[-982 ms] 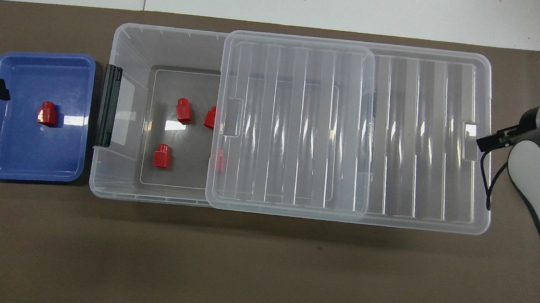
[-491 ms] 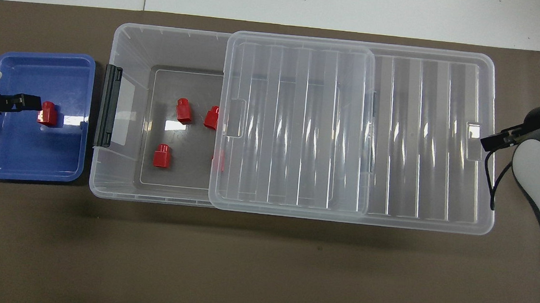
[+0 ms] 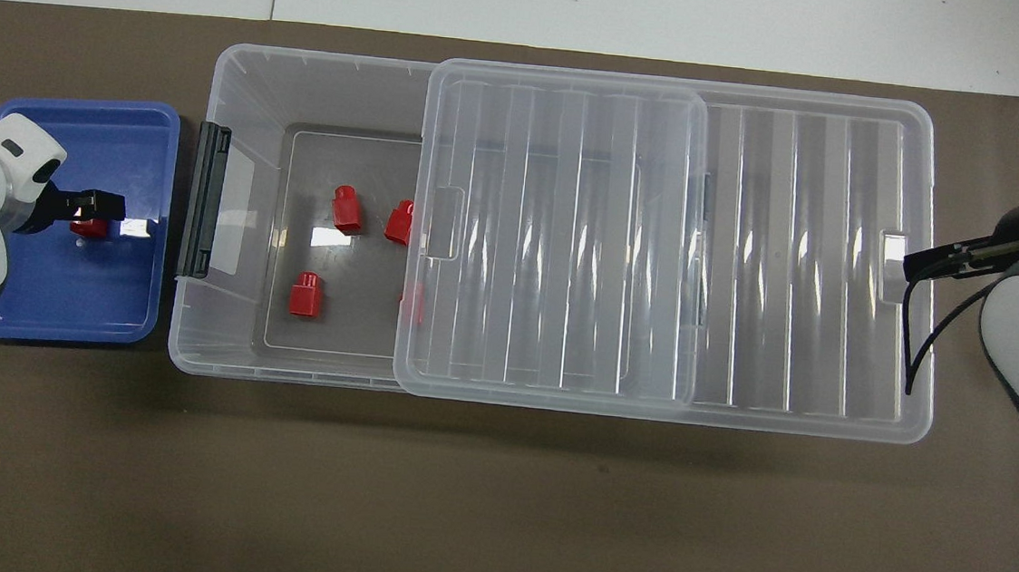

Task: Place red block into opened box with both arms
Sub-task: 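Reach the left gripper to the red block in the blue tray and grasp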

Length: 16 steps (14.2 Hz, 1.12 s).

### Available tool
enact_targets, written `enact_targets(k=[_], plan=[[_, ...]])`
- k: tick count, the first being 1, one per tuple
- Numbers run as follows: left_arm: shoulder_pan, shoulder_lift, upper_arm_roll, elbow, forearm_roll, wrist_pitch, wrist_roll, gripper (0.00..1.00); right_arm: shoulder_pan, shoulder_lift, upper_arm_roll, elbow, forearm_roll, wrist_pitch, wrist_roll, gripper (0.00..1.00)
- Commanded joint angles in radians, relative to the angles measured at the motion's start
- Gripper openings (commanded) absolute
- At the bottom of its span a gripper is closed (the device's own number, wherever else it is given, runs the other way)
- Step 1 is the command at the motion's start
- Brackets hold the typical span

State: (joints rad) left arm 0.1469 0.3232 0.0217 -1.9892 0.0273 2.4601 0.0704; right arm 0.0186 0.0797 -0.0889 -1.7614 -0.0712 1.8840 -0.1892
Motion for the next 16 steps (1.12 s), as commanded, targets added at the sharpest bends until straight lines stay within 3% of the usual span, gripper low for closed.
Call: enact_targets(k=[1, 4, 6, 7, 9, 10, 11, 14, 16], plan=[[-0.003, 0.011, 0.012, -0.020, 0.010, 0.040, 0.040, 1.00, -0.040, -0.061, 0.060, -0.020, 0.007, -0.031, 0.149, 0.99], [0.010, 0.023, 0.012, -0.026, 0.010, 0.046, 0.107, 1.00, -0.057, -0.081, 0.080, 0.000, 0.008, -0.057, 0.246, 1.00], [0.010, 0.028, 0.012, -0.036, 0.010, 0.062, 0.108, 0.97, -0.103, -0.080, 0.144, 0.057, 0.013, -0.093, 0.278, 1.00], [0.010, 0.030, 0.012, -0.039, 0.010, 0.068, 0.105, 0.82, -0.101, -0.080, 0.144, 0.077, 0.013, -0.126, 0.289, 1.00], [0.008, 0.031, 0.012, -0.037, 0.010, 0.057, 0.101, 0.25, -0.092, -0.106, 0.135, 0.079, 0.016, -0.160, 0.295, 1.00], [0.007, 0.031, 0.012, -0.036, 0.010, 0.051, 0.101, 0.06, -0.092, -0.113, 0.133, 0.079, 0.016, -0.184, 0.293, 1.00], [0.003, 0.031, 0.012, -0.031, 0.010, 0.034, 0.101, 0.00, -0.089, -0.120, 0.133, 0.085, 0.016, -0.210, 0.293, 1.00], [-0.003, 0.031, 0.012, 0.006, 0.008, -0.047, 0.100, 0.00, -0.068, -0.107, 0.123, 0.161, 0.031, -0.301, 0.295, 1.00], [-0.001, 0.028, 0.009, 0.078, 0.000, -0.174, 0.098, 0.00, -0.063, -0.107, 0.121, 0.163, 0.048, -0.312, 0.293, 1.00]])
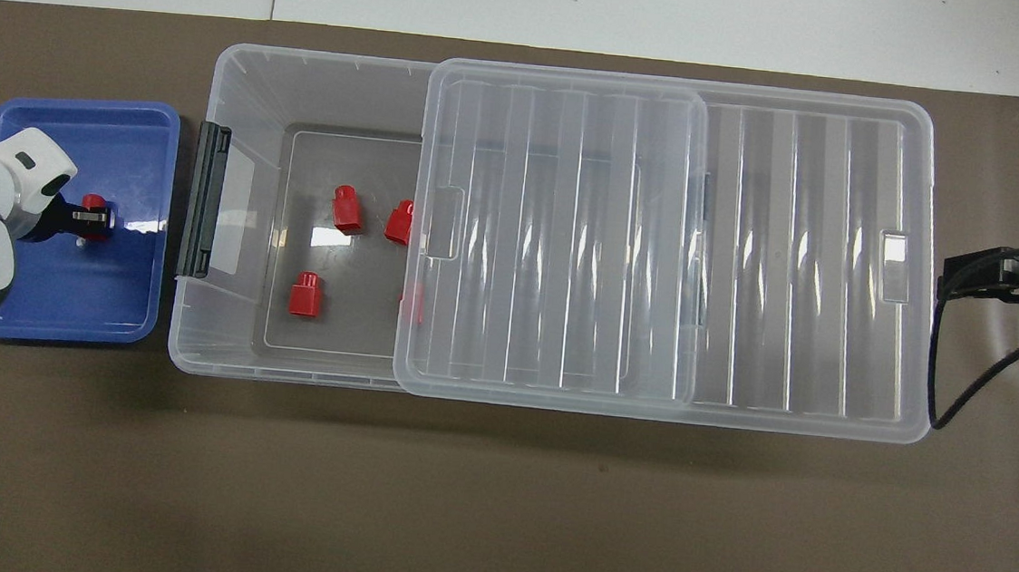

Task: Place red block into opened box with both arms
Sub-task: 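Lift the red block with the left gripper over the open box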

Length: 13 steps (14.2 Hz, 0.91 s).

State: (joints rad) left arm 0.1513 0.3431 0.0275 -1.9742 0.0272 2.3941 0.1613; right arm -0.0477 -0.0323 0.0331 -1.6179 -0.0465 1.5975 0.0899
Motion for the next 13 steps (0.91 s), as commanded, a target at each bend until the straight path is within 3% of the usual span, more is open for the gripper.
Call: enact_targets(k=[1, 4, 7, 13], plan=[[-0.010, -0.001, 0.003, 0.102, -0.006, -0.180, 0.003, 0.00, 0.005, 0.005, -0.001, 0.018, 0.023, -0.025, 0.016, 1.00], [-0.013, -0.038, 0.003, 0.277, -0.082, -0.463, -0.052, 0.00, 0.023, 0.000, -0.001, 0.010, 0.016, -0.027, 0.017, 1.00], [-0.044, -0.064, -0.037, 0.431, -0.087, -0.696, -0.246, 0.00, 0.026, -0.001, 0.007, 0.010, 0.010, -0.025, 0.019, 1.00], [-0.248, -0.095, -0.060, 0.440, -0.107, -0.704, -0.711, 0.00, 0.026, -0.005, 0.007, 0.004, 0.013, -0.025, 0.019, 1.00]])
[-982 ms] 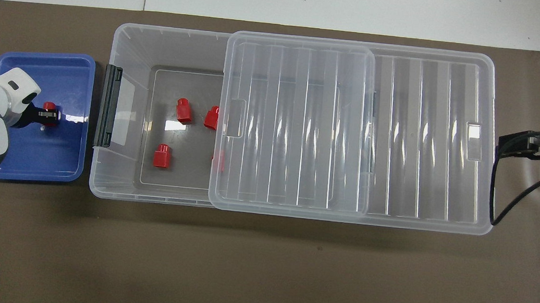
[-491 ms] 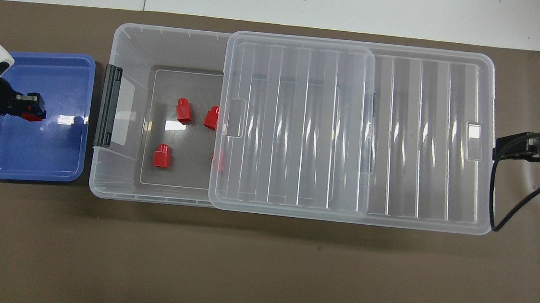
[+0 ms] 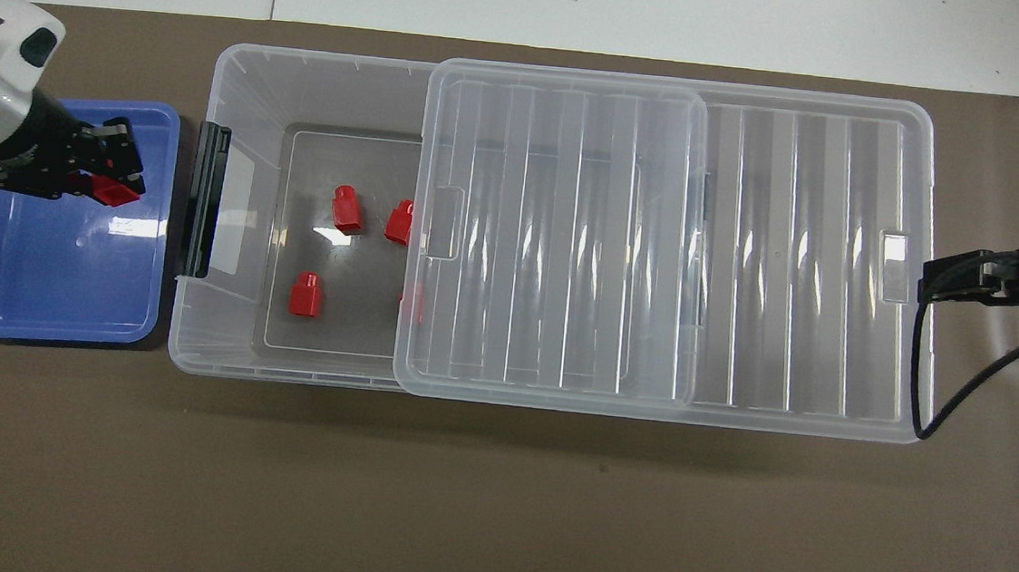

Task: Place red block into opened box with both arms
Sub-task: 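Lift the red block with the left gripper over the open box, then lower the red block into the box with the left gripper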

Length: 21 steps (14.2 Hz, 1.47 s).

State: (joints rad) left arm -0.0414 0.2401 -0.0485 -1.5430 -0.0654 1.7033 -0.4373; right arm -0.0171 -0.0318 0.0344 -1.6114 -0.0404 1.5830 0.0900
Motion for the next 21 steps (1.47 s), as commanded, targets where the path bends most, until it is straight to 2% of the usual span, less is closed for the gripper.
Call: enact_targets(k=[1, 4, 8, 11, 16, 21], plan=[[-0.074, 0.008, 0.013, 0.011, -0.014, -0.011, -0.170, 0.00, -0.004, -0.005, 0.002, -0.002, 0.007, -0.011, 0.013, 1.00], [-0.159, 0.008, 0.013, 0.003, -0.013, 0.083, -0.358, 0.00, -0.004, -0.005, 0.001, -0.002, 0.014, -0.011, 0.011, 1.00], [-0.225, -0.010, 0.015, -0.077, -0.005, 0.226, -0.455, 0.00, -0.004, -0.005, 0.001, -0.004, 0.014, -0.008, 0.011, 1.00], [-0.259, -0.063, 0.013, -0.214, 0.065, 0.297, -0.433, 0.00, -0.003, -0.007, 0.001, -0.010, 0.014, -0.002, 0.020, 1.00], [-0.311, -0.169, 0.010, -0.480, 0.072, 0.470, -0.414, 0.00, -0.003, -0.007, 0.001, -0.015, 0.020, 0.003, 0.069, 1.00], [-0.335, -0.145, 0.009, -0.542, 0.072, 0.541, -0.308, 0.00, -0.004, -0.008, 0.001, -0.019, 0.059, 0.003, 0.073, 1.00]])
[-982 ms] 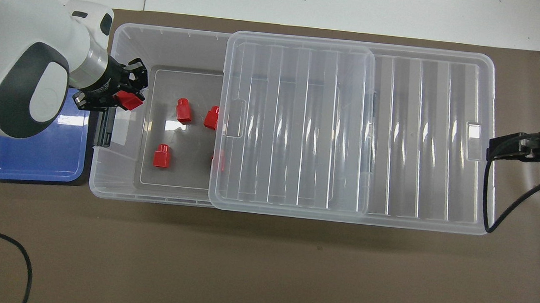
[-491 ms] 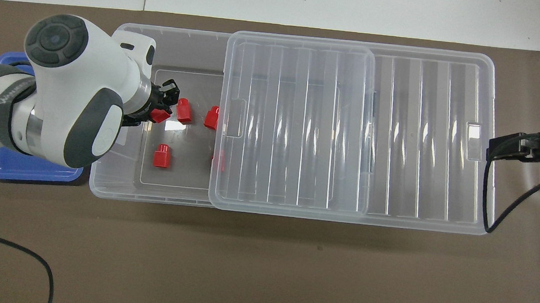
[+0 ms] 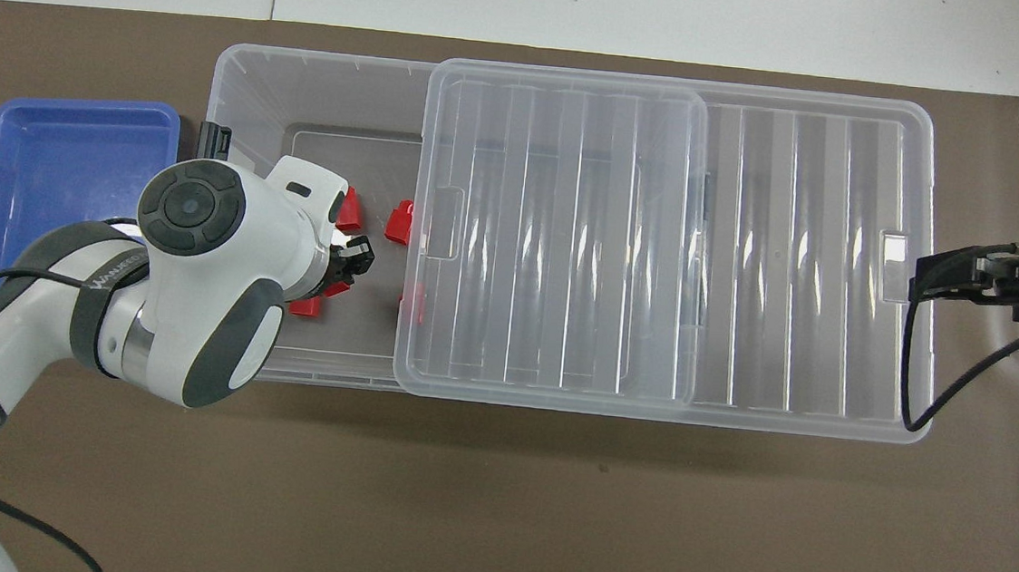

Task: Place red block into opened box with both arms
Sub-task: 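Lower the red block into the box with the left gripper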

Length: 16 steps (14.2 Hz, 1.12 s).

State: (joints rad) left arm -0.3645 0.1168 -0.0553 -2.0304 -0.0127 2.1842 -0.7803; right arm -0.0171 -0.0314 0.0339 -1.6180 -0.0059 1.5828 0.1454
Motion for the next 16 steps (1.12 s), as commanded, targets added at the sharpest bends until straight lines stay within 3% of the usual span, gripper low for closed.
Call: enact_targets(k=[1, 9, 15, 16], plan=[[-0.013, 0.001, 0.015, -0.057, 0.019, 0.093, 0.033, 0.00, -0.003, -0.008, 0.001, -0.013, 0.024, 0.003, 0.016, 1.00], [-0.017, 0.133, 0.017, -0.059, 0.022, 0.227, 0.075, 0.00, -0.003, -0.010, 0.009, -0.013, 0.001, 0.008, 0.010, 0.99], [-0.011, 0.158, 0.019, -0.059, 0.023, 0.258, 0.107, 0.00, -0.003, -0.008, 0.012, -0.013, -0.017, 0.022, -0.001, 0.99], [-0.011, 0.159, 0.019, -0.059, 0.023, 0.258, 0.107, 0.38, -0.003, -0.008, 0.012, -0.013, -0.016, 0.022, -0.001, 0.99]])
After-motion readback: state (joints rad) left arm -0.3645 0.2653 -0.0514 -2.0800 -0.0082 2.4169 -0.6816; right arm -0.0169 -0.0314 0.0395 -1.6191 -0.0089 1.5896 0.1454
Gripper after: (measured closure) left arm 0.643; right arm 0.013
